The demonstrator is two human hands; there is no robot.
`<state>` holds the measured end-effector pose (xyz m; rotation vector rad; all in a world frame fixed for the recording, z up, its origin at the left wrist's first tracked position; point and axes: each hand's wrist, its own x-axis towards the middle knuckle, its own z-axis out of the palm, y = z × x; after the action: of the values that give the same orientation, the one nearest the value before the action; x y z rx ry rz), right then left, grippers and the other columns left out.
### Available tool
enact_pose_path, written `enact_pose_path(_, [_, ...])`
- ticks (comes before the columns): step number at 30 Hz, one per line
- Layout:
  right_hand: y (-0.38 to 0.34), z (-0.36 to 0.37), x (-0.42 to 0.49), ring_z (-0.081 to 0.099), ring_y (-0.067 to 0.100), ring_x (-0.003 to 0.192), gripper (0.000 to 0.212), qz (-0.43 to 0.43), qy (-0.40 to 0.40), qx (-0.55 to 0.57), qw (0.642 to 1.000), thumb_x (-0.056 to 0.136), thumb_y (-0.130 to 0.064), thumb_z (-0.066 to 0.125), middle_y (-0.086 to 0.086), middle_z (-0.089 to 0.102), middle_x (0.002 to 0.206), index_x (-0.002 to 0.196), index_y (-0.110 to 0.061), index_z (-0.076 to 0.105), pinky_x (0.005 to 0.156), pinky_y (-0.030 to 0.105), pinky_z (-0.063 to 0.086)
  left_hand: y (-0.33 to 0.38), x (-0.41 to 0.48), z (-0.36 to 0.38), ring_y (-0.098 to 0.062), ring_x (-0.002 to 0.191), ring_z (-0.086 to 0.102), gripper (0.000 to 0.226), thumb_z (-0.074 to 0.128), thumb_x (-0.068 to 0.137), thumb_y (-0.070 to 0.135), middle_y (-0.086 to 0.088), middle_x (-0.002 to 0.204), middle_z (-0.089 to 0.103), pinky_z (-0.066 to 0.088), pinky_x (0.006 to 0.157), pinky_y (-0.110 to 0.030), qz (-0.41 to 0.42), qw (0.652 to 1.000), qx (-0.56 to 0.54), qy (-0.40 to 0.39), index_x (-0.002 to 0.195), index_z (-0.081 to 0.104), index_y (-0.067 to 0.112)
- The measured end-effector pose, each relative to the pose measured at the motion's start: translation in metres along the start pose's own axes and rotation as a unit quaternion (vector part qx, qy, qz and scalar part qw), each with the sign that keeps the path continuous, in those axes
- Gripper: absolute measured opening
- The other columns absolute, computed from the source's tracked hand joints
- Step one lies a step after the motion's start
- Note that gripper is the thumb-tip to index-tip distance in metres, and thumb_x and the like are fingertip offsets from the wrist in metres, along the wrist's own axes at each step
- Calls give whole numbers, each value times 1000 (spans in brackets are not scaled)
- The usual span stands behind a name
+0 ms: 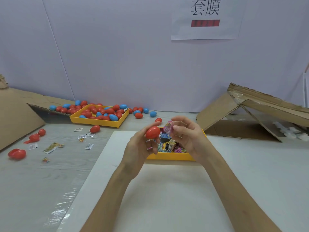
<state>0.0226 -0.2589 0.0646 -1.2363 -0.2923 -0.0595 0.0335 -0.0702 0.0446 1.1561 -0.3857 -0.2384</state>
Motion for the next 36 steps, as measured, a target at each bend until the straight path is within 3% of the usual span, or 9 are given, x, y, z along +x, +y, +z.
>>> enact_pose_path(6, [2, 2, 0, 73, 18, 81, 18, -26, 15, -21, 999, 88, -9, 67, 4, 74, 92, 97, -22, 76, 73, 25, 58, -2, -1, 2, -14, 64, 55, 52, 50, 91, 41, -10, 84, 61, 51, 62, -26, 8, 1000, 18, -11, 136, 62, 20])
enact_pose_path(14, [6, 10, -1, 74, 25, 84, 22, -68, 35, -83, 994, 95, -1, 62, 9, 75, 95, 98, -20, 73, 77, 30, 59, -5, 0, 3, -15, 65, 58, 46, 52, 92, 41, -7, 82, 65, 53, 63, -25, 17, 998, 62, 18, 132, 60, 19])
enact_pose_path(19, [11, 12, 1, 72, 34, 95, 15, -92, 55, -156, 982, 92, -3, 68, 11, 75, 101, 102, -14, 72, 84, 49, 59, -6, 0, 3, -16, 65, 57, 46, 56, 90, 41, -9, 83, 65, 52, 63, -25, 29, 997, 64, 19, 131, 60, 18])
enact_pose_path(25, [13, 13, 0, 74, 27, 92, 15, -100, 61, -185, 976, 94, -5, 67, 8, 76, 98, 103, -16, 72, 76, 31, 59, -7, 0, 1, -18, 66, 57, 45, 60, 87, 44, -11, 83, 62, 52, 63, -27, 51, 996, 64, 31, 127, 59, 22])
enact_pose_path(30, [14, 14, 0, 74, 25, 90, 16, -102, 55, -194, 974, 96, -10, 66, 8, 75, 98, 107, -18, 72, 75, 30, 59, -8, 1, 2, -15, 67, 59, 41, 63, 86, 45, -11, 88, 65, 55, 67, -29, 47, 996, 67, 19, 125, 66, 33])
enact_pose_path(33, [15, 14, 2, 74, 25, 88, 18, -90, 62, -177, 978, 96, -6, 64, 11, 75, 97, 108, -18, 71, 74, 30, 59, -8, 1, 2, -16, 64, 58, 40, 64, 88, 38, -12, 81, 63, 53, 64, -28, 41, 997, 62, 24, 126, 62, 25])
enact_pose_path(36, [13, 14, 3, 73, 18, 80, 23, -50, 75, -82, 993, 97, -2, 58, 5, 75, 90, 104, -20, 71, 69, 24, 55, -8, 1, 0, -16, 62, 58, 32, 64, 93, 26, -14, 74, 60, 50, 62, -26, 35, 998, 52, 25, 120, 54, 12])
